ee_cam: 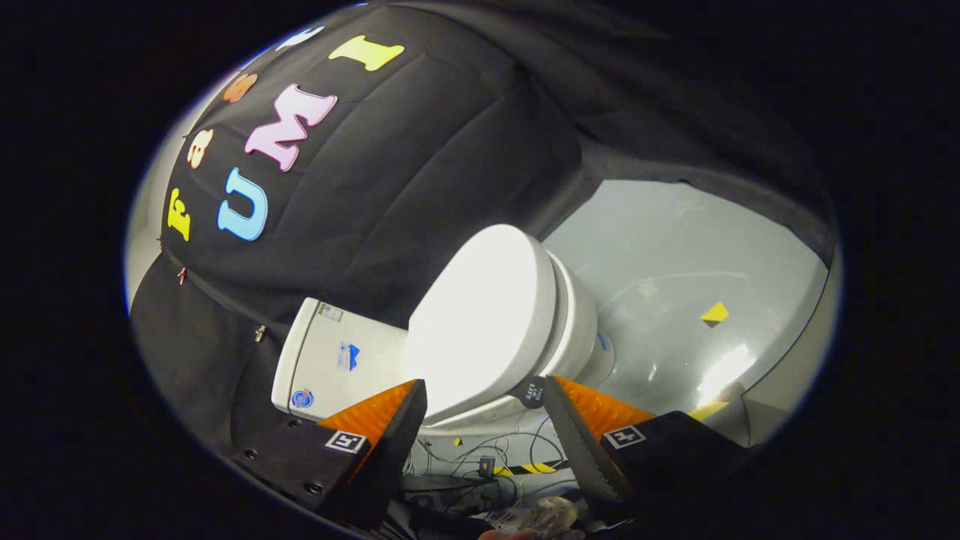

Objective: Open the toilet lid.

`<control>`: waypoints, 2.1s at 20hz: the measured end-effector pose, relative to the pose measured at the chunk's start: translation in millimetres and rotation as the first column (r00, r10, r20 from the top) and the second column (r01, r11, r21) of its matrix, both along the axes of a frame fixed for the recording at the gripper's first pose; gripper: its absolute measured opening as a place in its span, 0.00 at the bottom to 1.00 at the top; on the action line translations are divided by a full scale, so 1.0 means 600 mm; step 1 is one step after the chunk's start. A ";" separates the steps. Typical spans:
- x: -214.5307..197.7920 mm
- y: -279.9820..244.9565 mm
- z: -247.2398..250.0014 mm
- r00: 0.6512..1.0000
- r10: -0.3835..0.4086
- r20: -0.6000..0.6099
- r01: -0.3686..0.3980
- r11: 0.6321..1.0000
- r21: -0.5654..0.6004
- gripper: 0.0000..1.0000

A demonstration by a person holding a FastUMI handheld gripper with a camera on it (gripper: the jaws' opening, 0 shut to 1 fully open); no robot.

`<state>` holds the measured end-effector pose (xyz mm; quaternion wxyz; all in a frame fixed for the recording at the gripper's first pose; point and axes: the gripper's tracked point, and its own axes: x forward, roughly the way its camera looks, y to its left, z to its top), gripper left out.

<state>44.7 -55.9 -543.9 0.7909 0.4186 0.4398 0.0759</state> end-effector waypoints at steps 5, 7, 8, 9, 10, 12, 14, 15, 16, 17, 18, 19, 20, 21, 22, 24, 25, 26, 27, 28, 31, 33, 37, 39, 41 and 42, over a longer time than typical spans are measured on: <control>-0.008 0.041 -0.085 0.994 0.022 -0.109 -0.009 0.993 0.116 0.98; -0.002 0.055 -0.111 0.988 0.013 -0.153 0.013 0.986 0.166 0.97; 0.001 0.060 -0.124 0.986 0.013 -0.166 0.019 0.982 0.189 0.96; 0.000 0.066 -0.135 0.983 0.022 -0.181 0.014 0.981 0.196 0.95; -0.002 0.065 -0.151 0.980 0.038 -0.196 0.000 0.982 0.191 0.91; 0.002 0.067 -0.174 0.977 0.062 -0.205 -0.023 0.982 0.189 0.90; 0.014 0.069 -0.191 0.974 0.063 -0.217 -0.018 0.979 0.201 0.77; 0.023 0.070 -0.195 0.973 0.056 -0.222 -0.009 0.978 0.208 0.77; 0.023 0.071 -0.208 0.971 0.044 -0.234 0.001 0.982 0.190 0.66; 0.023 0.077 -0.219 0.967 0.054 -0.250 -0.001 0.979 0.205 0.56; 0.016 0.075 -0.222 0.960 0.072 -0.272 -0.011 0.976 0.220 0.45; 0.009 0.100 -0.245 0.957 0.056 -0.286 0.010 0.974 0.225 0.45; 0.018 0.072 -0.229 0.957 0.049 -0.285 0.023 0.969 0.245 0.25; 0.021 0.072 -0.224 0.962 0.059 -0.267 0.013 0.966 0.258 0.25; 0.025 0.071 -0.217 0.967 0.029 -0.252 0.037 0.967 0.251 0.19; 0.013 0.072 -0.206 0.968 0.042 -0.248 0.016 0.973 0.229 0.13; 0.015 0.073 -0.205 0.968 0.040 -0.247 0.012 0.978 0.207 0.13; 0.015 0.075 -0.199 0.968 0.046 -0.249 0.000 0.983 0.182 0.13; 0.015 0.075 -0.197 0.966 0.051 -0.253 -0.014 0.989 0.146 0.12; 0.013 0.076 -0.196 0.964 0.060 -0.259 -0.031 0.993 0.112 0.12; 0.021 0.076 -0.173 0.965 0.047 -0.259 -0.030 0.997 0.069 0.13; 0.027 0.076 -0.150 0.968 0.029 -0.251 -0.014 0.998 0.063 0.12; 0.039 0.083 -0.099 0.974 0.024 -0.224 -0.021 1.000 0.014 0.08; 0.040 0.090 -0.076 0.976 0.037 -0.213 -0.047 0.998 -0.042 0.08; 0.047 0.098 -0.048 0.978 0.039 -0.204 -0.059 0.994 -0.093 0.08; 0.048 0.101 -0.032 0.979 0.039 -0.198 -0.062 0.992 -0.113 0.08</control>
